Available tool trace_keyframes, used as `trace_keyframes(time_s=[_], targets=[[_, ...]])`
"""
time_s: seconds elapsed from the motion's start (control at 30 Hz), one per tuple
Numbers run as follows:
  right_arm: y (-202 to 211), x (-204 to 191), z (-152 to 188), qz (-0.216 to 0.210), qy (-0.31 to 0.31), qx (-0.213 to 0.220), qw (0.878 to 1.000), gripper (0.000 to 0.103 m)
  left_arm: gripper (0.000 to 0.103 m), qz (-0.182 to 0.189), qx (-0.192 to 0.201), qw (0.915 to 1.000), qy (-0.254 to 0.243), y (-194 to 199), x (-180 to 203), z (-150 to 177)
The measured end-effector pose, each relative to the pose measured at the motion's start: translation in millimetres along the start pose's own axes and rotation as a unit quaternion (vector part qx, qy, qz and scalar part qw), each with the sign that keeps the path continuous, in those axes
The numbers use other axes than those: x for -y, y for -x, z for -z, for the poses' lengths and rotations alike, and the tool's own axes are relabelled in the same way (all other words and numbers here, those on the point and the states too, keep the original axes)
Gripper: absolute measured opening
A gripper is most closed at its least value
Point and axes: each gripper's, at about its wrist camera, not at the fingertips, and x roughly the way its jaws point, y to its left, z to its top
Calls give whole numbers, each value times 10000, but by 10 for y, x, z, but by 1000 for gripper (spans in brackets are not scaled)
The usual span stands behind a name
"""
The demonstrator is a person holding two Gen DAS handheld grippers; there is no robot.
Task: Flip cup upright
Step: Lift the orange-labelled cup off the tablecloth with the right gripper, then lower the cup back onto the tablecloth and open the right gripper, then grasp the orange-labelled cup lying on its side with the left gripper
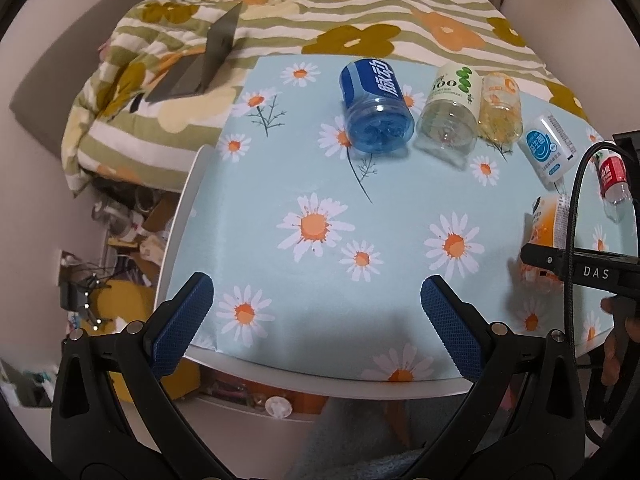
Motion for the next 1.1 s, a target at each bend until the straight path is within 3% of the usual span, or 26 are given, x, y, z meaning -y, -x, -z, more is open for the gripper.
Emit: trace_keyframes(time_s=[0.07,0.13,0.2,0.4,0.63,0.77,0.9,1.1], targets=[[9,-18,5,-20,-63,4,10000,64,103,-1,43,10000,-23,32,-11,-1],[70,-31,22,-67,-112,109,9999,73,103,17,105,9999,-39,79,-27,-6],[211,-41,52,-155,-139,305,9993,94,103,55,188,9998,-80,145,-36,-18],[845,-45,220,-75,-157,1050,9943,103,103,338,455,9972,-496,362,104,-129],[1628,262,432,109,-435,1836,9820,103,103,741,621,9883,-1181,554,685,-314],[2035,507,519,694,-266,2194,9728,103,103,1000,556,9830,-1434,530,1124,-361],[2260,719,582,1111,-65,2432,9636,103,103,1049,376,9808,-1599,420,1520,-402],[2251,1082,637,1120,-149,2481,9621,103,103,1022,-27,9760,-1921,167,2013,-380]])
